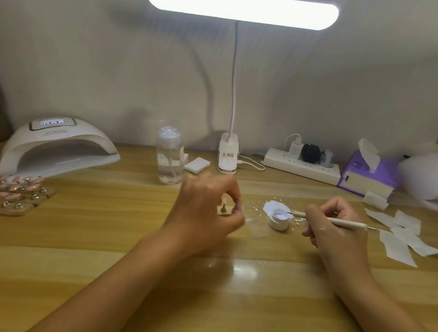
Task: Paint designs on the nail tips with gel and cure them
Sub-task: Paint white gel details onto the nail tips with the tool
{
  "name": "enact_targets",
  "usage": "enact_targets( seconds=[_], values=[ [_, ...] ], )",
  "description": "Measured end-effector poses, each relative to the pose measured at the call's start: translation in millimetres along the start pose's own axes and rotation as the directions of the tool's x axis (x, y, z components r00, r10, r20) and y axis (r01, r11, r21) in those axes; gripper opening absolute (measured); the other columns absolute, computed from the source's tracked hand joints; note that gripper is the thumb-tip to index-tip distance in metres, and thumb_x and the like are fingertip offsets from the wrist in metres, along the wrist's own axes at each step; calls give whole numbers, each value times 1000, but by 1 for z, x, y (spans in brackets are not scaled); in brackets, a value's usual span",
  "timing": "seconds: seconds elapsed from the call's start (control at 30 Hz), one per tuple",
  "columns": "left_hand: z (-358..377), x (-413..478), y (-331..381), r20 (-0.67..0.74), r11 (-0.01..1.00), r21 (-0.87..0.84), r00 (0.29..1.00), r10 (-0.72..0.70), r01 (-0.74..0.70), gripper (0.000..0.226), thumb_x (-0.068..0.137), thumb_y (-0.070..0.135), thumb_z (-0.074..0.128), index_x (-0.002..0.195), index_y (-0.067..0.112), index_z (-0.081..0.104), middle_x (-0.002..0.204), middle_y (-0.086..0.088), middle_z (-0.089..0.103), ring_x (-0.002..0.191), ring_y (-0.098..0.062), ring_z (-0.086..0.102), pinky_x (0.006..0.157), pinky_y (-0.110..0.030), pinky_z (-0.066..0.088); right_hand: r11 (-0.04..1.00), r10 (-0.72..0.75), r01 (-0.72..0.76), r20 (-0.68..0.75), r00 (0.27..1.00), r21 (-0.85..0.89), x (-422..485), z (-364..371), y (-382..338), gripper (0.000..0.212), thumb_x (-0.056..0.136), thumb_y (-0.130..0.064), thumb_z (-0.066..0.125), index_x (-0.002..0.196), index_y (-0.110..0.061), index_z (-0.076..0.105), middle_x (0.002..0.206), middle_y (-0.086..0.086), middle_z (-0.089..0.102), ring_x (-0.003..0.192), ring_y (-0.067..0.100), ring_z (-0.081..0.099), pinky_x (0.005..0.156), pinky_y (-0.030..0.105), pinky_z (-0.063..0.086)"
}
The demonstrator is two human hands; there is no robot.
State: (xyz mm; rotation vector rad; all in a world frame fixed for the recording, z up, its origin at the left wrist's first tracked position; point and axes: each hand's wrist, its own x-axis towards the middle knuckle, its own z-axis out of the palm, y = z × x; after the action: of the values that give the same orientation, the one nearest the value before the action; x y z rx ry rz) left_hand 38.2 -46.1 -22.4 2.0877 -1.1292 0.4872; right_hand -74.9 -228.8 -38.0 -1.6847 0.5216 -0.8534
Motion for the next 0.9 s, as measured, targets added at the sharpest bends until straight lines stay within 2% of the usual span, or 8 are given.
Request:
enact_targets(
  seconds=[0.1,0.2,0.33,0.43,0.6,0.73,0.8,0.9],
  values=[
    [24,-5,12,125,980,-193,992,-24,48,4,75,37,57,78,35,59,81,21,65,69,-2,51,70,-23,36,999,23,-23,3,1000,24,0,3,2,16,85,-14,64,75,-12,51,58,8,66,50,13,50,54,33,41],
    [39,-9,7,182,967,-238,982,-47,90,9,82,30,65,80,38,61,85,25,65,66,-3,51,76,-24,35,988,44,-47,25,999,148,-4,8,-2,14,95,-15,59,84,-10,54,59,5,68,46,10,56,45,24,47],
    [43,-12,-1,210,976,-198,977,-47,90,21,86,25,69,81,42,59,80,43,55,69,7,52,79,6,23,947,78,-118,143,987,298,-12,19,-10,16,94,-26,63,92,-10,60,70,8,72,51,13,61,42,19,47],
    [42,-12,-2,248,969,-234,969,-21,81,19,85,26,71,82,42,62,79,32,62,63,4,52,64,-8,33,935,131,-175,158,979,308,-16,26,-7,20,89,-20,70,83,-14,52,55,3,61,42,10,47,38,17,37],
    [41,-10,-1,266,963,-256,964,-18,88,18,84,21,70,82,38,64,75,34,60,57,1,51,56,-9,31,964,138,-158,106,985,213,-16,28,-2,27,84,-4,63,65,-12,45,46,9,56,37,10,45,37,16,36],
    [40,-10,-1,283,965,-244,959,-27,99,19,84,20,71,81,37,64,72,40,57,57,1,52,63,-7,33,976,133,-146,90,987,163,-16,28,1,34,83,-4,63,58,-16,43,45,11,56,38,11,45,39,17,37],
    [39,-11,0,289,969,-226,957,-30,99,22,84,20,71,80,40,61,69,43,54,59,1,53,76,3,27,976,140,-154,97,985,155,-16,29,2,34,83,-6,65,59,-16,43,45,11,57,38,12,46,39,18,38],
    [38,-10,0,295,970,-217,955,-40,108,21,84,21,71,80,39,61,69,43,55,61,1,54,77,11,17,976,143,-157,100,985,149,-15,29,3,35,84,-7,66,59,-17,44,46,11,59,38,11,47,39,18,38]
  ],
)
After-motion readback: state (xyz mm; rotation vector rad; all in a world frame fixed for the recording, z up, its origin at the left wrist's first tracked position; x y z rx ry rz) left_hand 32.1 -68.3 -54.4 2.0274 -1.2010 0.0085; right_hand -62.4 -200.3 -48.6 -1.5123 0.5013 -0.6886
